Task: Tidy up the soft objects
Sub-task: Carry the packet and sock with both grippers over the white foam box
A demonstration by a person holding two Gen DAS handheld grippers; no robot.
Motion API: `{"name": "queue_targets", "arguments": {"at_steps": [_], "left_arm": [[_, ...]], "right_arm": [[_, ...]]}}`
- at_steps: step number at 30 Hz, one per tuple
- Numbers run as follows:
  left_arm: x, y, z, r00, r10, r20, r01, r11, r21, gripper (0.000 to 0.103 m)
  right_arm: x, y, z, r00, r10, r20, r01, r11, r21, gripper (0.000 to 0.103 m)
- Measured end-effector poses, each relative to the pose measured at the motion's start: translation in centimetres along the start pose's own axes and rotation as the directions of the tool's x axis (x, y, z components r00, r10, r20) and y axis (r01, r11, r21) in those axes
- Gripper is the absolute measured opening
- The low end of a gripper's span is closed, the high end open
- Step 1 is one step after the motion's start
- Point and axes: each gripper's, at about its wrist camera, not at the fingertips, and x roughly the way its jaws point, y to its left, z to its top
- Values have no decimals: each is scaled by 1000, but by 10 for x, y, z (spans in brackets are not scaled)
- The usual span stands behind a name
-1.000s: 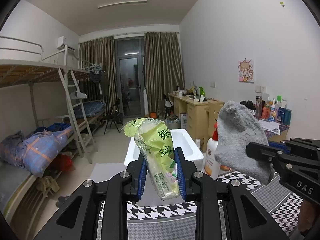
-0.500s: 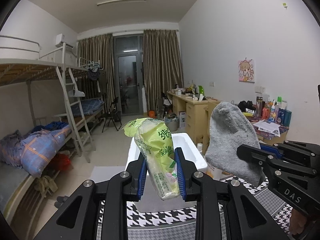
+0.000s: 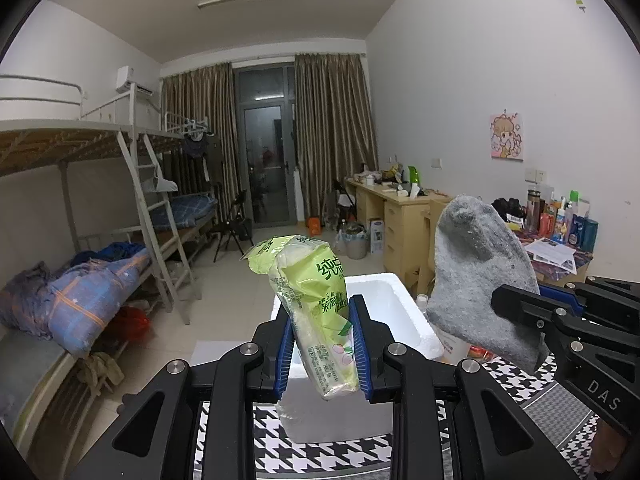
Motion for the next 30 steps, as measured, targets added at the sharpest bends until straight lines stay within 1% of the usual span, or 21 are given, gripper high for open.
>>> {"name": "queue_targets", "arguments": {"at_steps": [5,20,30], "left_arm": [[6,1,2,1000,4,-4,-4,1000,-2,28],[34,7,7,999,25,-31,-25,1000,0,28],[47,20,5,997,66,-50,-67,998,-12,28]], "right_arm": [[6,1,4,1000,-9,5,9,1000,-1,14],[34,1,11,999,-9,-36,8,1000,-8,14],[61,-1,16,997,9,-79,-9,1000,-10,14]]}}
